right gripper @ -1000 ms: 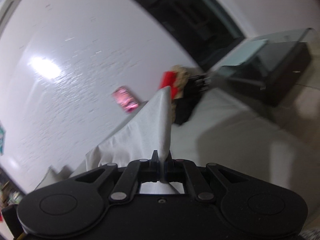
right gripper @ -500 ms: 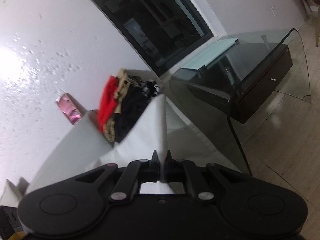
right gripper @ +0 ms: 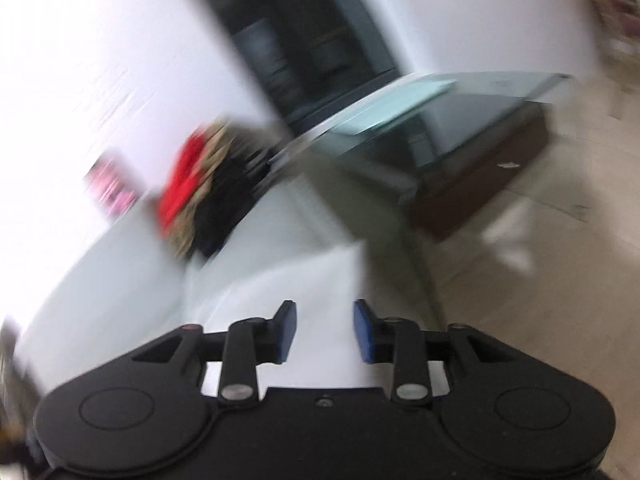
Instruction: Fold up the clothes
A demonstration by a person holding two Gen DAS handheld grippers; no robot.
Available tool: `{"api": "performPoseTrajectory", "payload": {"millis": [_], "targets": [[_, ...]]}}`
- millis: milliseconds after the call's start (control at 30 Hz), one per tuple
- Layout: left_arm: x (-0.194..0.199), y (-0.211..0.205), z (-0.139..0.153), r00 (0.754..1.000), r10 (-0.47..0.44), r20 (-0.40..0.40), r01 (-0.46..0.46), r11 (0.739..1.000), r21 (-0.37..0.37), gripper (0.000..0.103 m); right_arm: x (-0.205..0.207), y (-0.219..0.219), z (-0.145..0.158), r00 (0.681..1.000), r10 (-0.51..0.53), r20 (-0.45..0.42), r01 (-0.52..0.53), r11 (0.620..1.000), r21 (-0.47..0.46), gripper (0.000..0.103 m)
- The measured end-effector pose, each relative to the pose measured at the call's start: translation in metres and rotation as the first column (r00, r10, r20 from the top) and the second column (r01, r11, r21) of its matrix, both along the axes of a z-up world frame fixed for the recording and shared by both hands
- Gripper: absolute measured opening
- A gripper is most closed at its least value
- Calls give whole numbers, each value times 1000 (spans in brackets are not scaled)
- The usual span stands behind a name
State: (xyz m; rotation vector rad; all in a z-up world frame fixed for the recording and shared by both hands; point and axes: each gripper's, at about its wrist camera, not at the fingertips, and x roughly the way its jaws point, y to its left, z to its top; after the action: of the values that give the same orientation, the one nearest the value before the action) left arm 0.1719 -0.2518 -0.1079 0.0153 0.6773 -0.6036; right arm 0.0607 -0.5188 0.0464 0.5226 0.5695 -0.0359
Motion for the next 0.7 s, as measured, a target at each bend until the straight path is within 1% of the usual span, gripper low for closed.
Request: {"api": "performPoseTrajectory", "payload": {"millis": [33, 67, 100, 167, 200, 233, 267, 300, 333, 367, 433, 500, 533, 567, 633, 700], "targets": [[-4, -13, -5, 999, -35, -11, 36, 999, 22, 32, 2, 11, -4, 999, 44, -17, -44, 999, -27, 14], [-5, -25, -13, 998, -60, -33, 62, 996, 66, 35, 4, 20, -9, 997, 58, -49, -61, 996, -61, 14], [-8, -29, -18, 998, -49, -38, 53, 991, 124, 38, 3, 26, -14, 995, 48, -86, -57, 993, -106, 14], [-15, -35, -28, 999, -25, -46, 35, 971, 238, 38, -4, 29, -21, 988, 6, -152, -38, 977, -210, 6], [-19, -28, -24, 999, -13, -43, 24, 966, 259, 38, -14, 27, -21, 985, -27, -170, -15, 970, -242, 6], [-24, -21, -21, 999, -1, -39, 12, 960, 279, 37, -25, 24, -19, 981, -50, -185, 1, 966, -258, 9], [-30, -14, -17, 1000, 15, -27, -6, 955, 298, 35, -36, 21, -17, 977, -68, -201, 12, 963, -270, 11], [-37, -6, -13, 999, 30, -14, -24, 949, 315, 31, -45, 19, -13, 975, -78, -210, 18, 962, -273, 11], [-43, -1, -8, 999, 38, -5, -35, 954, 297, 31, -53, 19, -10, 975, -76, -209, 18, 964, -265, 11], [-46, 1, -4, 1000, 27, -10, -23, 966, 258, 32, -59, 21, -6, 977, -68, -203, 15, 967, -253, 11], [-52, -2, 1, 1000, -5, -26, 10, 981, 191, 37, -65, 32, 1, 985, -27, -168, -9, 978, -211, 11], [-53, -16, -6, 998, -24, -55, 34, 981, 189, 40, -64, 44, 2, 988, 14, -154, -42, 982, -182, 11], [-53, -23, -10, 997, -33, -70, 46, 981, 189, 40, -64, 49, 1, 986, 23, -164, -52, 982, -180, 11], [-48, -30, -21, 993, -29, -117, 55, 973, 226, 41, -60, 53, -4, 982, 25, -186, -61, 981, -185, 11], [-49, -34, -37, 987, 11, -159, 38, 954, 298, 42, -57, 59, -15, 967, 13, -255, -67, 977, -203, 10], [-58, -26, -33, 987, 25, -160, 28, 947, 321, 42, -66, 61, -17, 953, 7, -304, -69, 979, -193, 10]]}}
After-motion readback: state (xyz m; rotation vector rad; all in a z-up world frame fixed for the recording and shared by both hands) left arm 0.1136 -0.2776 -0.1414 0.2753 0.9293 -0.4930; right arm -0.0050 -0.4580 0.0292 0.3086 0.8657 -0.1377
